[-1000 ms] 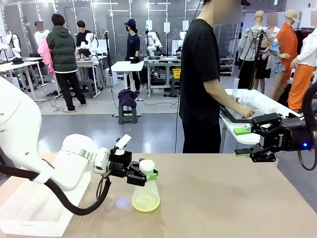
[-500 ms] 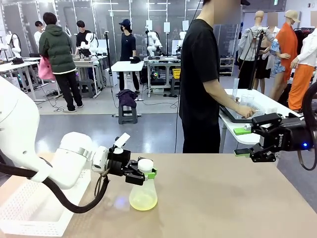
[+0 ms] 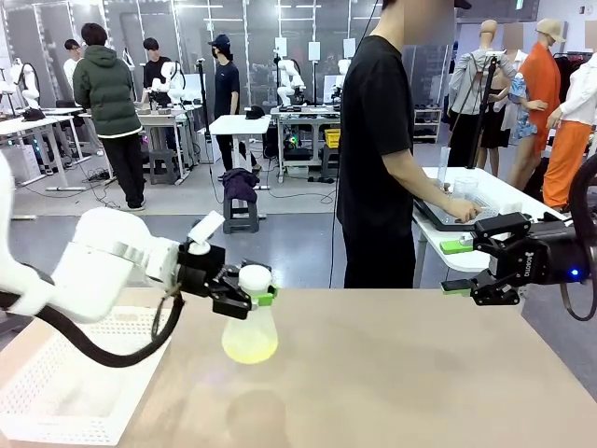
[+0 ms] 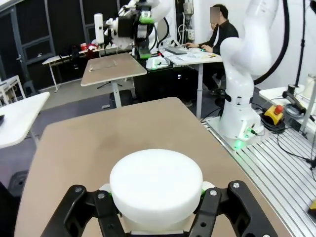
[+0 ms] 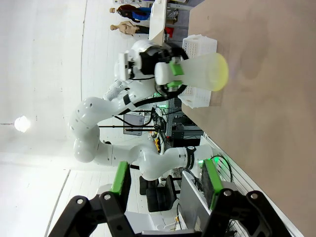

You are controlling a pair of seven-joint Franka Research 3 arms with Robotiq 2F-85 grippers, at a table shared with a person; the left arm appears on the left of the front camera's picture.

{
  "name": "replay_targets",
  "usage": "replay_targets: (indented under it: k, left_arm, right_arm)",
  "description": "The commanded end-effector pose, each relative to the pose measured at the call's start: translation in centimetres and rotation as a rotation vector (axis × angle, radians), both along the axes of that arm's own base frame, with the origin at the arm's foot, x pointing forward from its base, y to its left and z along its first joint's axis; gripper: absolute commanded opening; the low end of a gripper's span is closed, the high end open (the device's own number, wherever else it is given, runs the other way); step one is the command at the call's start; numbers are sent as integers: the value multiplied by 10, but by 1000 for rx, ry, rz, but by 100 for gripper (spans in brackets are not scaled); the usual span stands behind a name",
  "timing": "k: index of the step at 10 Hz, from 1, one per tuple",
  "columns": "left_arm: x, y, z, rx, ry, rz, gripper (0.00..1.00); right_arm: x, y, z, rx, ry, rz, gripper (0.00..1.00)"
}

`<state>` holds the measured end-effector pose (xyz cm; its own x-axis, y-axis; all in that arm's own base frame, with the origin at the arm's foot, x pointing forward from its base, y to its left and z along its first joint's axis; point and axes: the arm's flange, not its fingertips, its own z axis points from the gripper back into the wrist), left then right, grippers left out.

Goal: Prepare the solutions needed for the experiment.
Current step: When the human places the Big flask in the center of the table, pick up the Big flask and place it in the left Organizing basket.

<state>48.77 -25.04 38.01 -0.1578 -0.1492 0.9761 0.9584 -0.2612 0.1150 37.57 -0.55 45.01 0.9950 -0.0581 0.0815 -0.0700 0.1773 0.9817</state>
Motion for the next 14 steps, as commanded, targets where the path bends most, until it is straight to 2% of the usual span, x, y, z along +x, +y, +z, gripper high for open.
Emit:
replay_targets:
  k: [1,4,5,7,9,12,14]
  left_arm:
    - [-12,36,34,5,-14,-34,13]
    - [-23,114,74,46,-46,7,13]
    - [-26,142,82,56,-59,44,13]
    - [-37,199,89,38,-39,98,13]
    - [-45,245,81,9,-15,135,13]
    - [-53,289,51,-25,25,161,13]
    - [-57,299,28,-32,1,157,13]
  right_arm:
    - [-1,0,2,5,-6,5,74]
    - [-1,0,2,5,-6,5,74]
    - [-1,0,2,5,-6,5,74]
    - [-1,0,2,5,-6,5,74]
    - [-1,0,2,5,-6,5,74]
    - [-1,0,2,5,-6,5,74]
    - [-1,0,2,5,-6,5,74]
